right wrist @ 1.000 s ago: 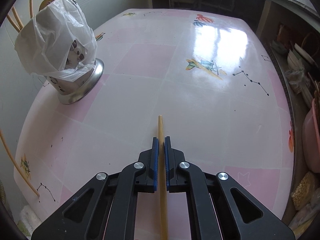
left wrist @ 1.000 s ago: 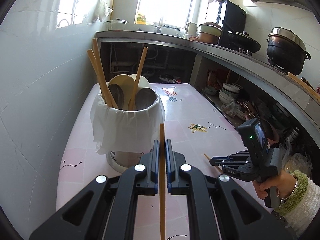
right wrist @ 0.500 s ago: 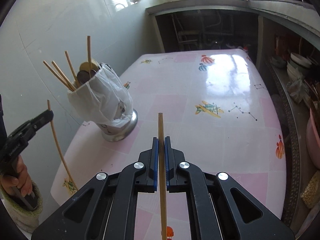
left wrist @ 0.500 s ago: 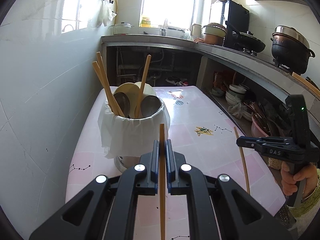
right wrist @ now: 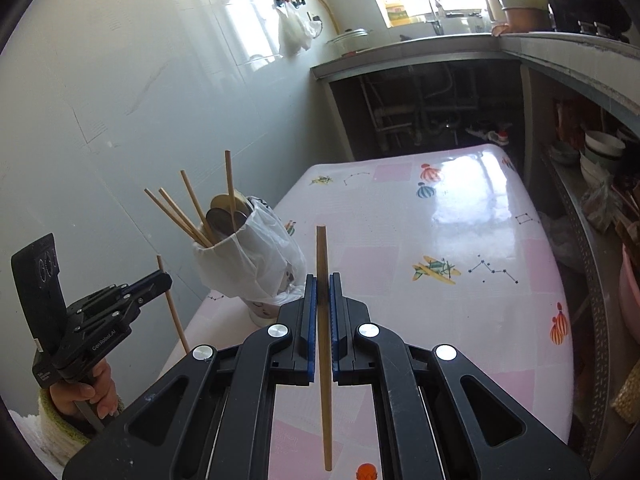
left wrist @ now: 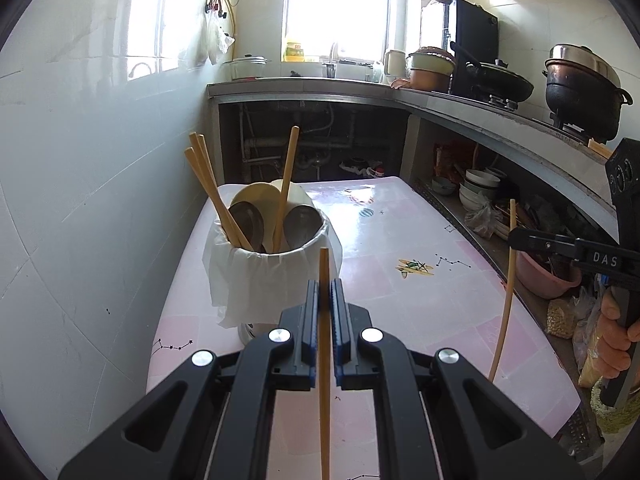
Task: Organize utensils
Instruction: 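Lift both held chopsticks upright and carry them over the bag-covered holder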
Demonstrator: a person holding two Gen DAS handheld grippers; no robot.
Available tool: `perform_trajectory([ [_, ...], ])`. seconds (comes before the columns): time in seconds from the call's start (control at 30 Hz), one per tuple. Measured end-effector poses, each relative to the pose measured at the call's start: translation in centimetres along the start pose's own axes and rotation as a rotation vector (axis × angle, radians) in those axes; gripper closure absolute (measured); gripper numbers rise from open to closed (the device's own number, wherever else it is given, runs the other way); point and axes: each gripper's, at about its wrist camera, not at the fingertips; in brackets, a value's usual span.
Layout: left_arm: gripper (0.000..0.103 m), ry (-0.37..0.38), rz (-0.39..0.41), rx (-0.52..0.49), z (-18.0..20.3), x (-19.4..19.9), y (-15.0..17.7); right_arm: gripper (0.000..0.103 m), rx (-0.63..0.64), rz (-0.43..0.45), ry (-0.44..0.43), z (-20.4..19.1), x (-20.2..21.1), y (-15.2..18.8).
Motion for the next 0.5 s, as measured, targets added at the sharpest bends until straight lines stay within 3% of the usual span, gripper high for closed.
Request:
perform_trajectory([
  [0.5,0.098,-0.027,0.019,-0.024,0.4,0.5,-0.5,0.099,0.025,0.063,-0.040,-1.4,1.7,-0.8],
])
Point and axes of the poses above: each gripper's, at about its wrist camera, not at the fingertips, and x roughly against the way its jaws point, z to its right, y to its underside, and after that the axes turned 1 degree about -x, right-handed
